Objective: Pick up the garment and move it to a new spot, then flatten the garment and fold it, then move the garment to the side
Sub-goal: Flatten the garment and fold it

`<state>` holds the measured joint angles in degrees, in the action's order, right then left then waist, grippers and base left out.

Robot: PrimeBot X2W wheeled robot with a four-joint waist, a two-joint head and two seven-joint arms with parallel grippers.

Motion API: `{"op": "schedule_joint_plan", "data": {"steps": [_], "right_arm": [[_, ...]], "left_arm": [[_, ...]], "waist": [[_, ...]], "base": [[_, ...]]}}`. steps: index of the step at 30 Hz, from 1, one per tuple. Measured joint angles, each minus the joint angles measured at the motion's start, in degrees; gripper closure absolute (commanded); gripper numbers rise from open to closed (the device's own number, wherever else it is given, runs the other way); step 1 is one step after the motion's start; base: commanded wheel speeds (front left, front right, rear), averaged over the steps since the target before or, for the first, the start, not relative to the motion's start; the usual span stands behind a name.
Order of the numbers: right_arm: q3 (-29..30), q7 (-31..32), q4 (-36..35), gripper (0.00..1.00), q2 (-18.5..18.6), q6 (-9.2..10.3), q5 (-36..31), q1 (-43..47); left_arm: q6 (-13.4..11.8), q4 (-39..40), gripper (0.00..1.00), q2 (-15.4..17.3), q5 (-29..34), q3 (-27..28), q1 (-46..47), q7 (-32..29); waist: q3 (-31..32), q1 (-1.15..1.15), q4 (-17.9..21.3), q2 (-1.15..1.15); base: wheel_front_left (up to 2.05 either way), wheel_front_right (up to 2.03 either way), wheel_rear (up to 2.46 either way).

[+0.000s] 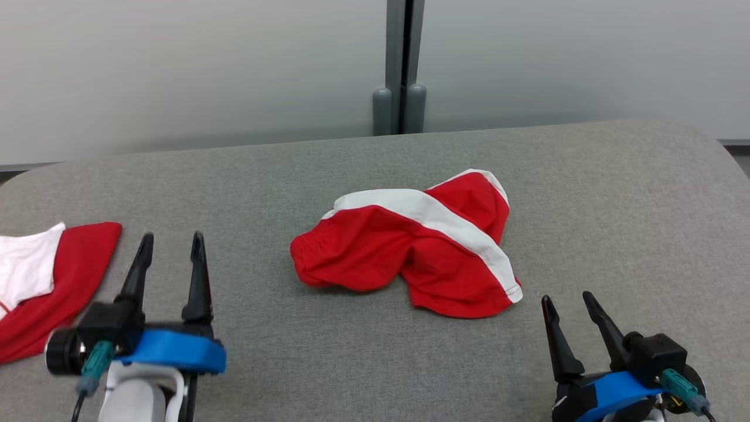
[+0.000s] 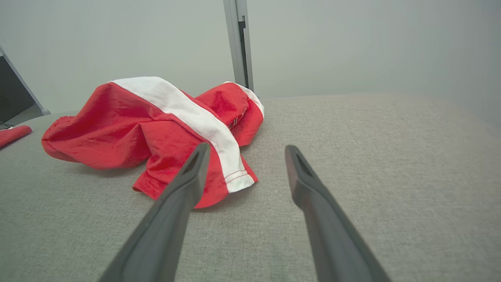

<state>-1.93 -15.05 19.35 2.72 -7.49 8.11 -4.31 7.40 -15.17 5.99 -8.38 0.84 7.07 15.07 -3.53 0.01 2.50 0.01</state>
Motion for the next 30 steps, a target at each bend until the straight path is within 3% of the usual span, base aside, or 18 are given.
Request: {"op": "schedule_joint_plan", "data": {"steps": [7, 16, 30], "right_arm": [[0.16, 0.00, -0.69, 0.00, 0.02, 0.00, -0.20, -1.60], [0.51, 0.01, -1.29, 0.00, 0.00, 0.00, 0.57, -2.57], [1.26, 0.00, -1.86, 0.00, 0.02, 0.00, 1.15, -3.39]], "left_arm": [[0.01, -4.46, 0.00, 3.39, -2.63, -9.02, 16.10, -0.01], [0.04, -18.60, 0.00, 8.22, -8.67, -24.06, 32.33, -2.80], [0.04, -34.67, 0.00, 7.76, -23.02, -39.29, 35.60, -13.45]], "waist": [[-3.29, 0.01, 3.44, 0.01], [-7.09, 0.00, 7.44, 0.00], [-10.00, 0.00, 9.04, 0.00]], "base": [[0.00, 0.00, 0.00], [0.00, 0.00, 0.00], [0.00, 0.00, 0.00]]}}
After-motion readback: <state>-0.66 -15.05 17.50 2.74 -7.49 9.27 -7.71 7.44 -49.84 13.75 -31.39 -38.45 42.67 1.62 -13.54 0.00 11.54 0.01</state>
